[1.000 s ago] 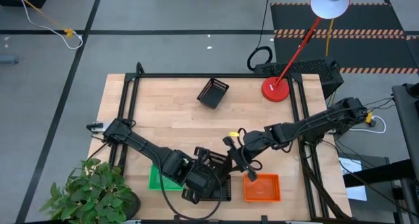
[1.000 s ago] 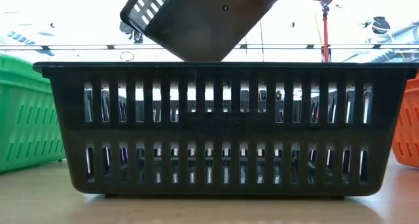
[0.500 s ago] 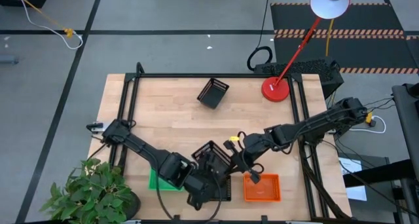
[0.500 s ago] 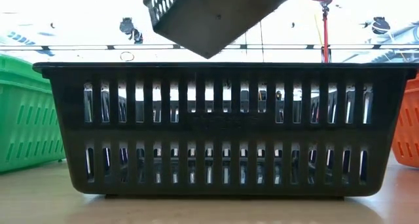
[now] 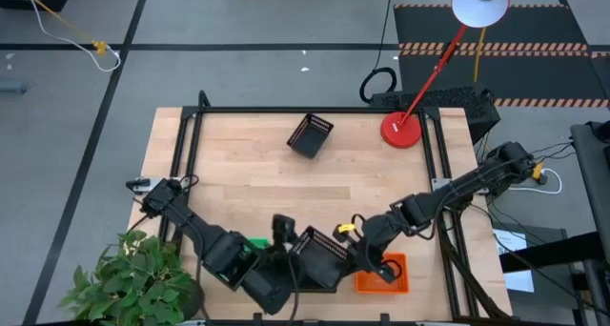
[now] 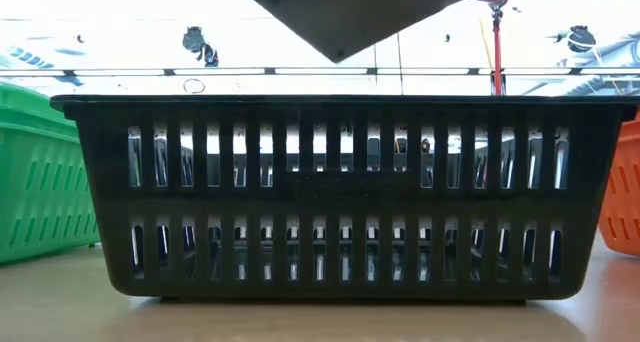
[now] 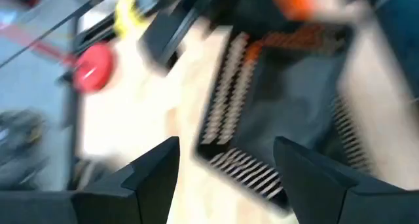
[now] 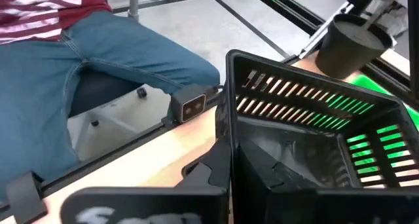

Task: Stack baskets by color
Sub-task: Stack the top left black bin on top of the bottom black bin

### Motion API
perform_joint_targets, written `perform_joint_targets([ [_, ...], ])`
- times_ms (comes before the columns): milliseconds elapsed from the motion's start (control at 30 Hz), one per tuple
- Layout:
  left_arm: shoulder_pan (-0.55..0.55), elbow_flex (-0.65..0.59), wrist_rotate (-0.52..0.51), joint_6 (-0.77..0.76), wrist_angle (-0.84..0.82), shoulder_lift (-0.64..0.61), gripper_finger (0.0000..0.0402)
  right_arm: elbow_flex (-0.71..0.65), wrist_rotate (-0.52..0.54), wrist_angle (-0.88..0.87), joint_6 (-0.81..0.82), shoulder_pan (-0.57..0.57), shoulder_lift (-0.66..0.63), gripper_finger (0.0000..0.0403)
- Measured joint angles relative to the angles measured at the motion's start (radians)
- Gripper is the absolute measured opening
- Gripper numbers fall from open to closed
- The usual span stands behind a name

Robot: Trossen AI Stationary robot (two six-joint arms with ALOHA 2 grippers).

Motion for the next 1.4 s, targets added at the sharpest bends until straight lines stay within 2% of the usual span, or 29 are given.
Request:
perform_joint_targets([
  [133,0.002,-0.001,-0.096,-0.126,-0.142,-0.01,0.0249,0.0,0.0,0.035,-0.043,0.009,0.025,0.0004],
  [200,0.01,-0.001,-0.118,-0.171,-0.195,-0.011,0.0243,0.0,-0.04,0.057,-0.065,0.006,0.053,0.0003],
  [400,0.066,-0.005,-0.122,-0.153,-0.205,-0.02,0.0194,0.0,-0.183,0.1,-0.167,-0.031,0.136,0.0003],
  [533,0.108,-0.006,-0.097,-0.119,-0.207,-0.02,0.0149,-0.001,-0.193,0.09,-0.192,-0.044,0.167,0.0003],
  [733,0.147,-0.006,-0.073,-0.038,-0.157,-0.02,0.0086,-0.001,-0.287,0.091,-0.335,-0.071,0.206,0.0003],
  [1000,0.16,-0.006,0.107,0.153,0.005,-0.02,0.0028,-0.001,-0.288,0.09,-0.511,-0.096,0.251,0.0002],
  [1100,0.161,-0.006,0.119,0.182,0.019,-0.02,0.0012,-0.001,-0.294,0.072,-0.545,-0.114,0.251,0.0002],
  [1200,0.165,-0.006,0.122,0.199,0.025,-0.02,0.0003,-0.001,-0.36,0.058,-0.601,-0.139,0.251,0.0002],
  [1400,0.181,-0.006,0.122,0.187,0.041,-0.023,0.0022,-0.001,-0.433,0.044,-0.673,-0.159,0.251,0.0002],
])
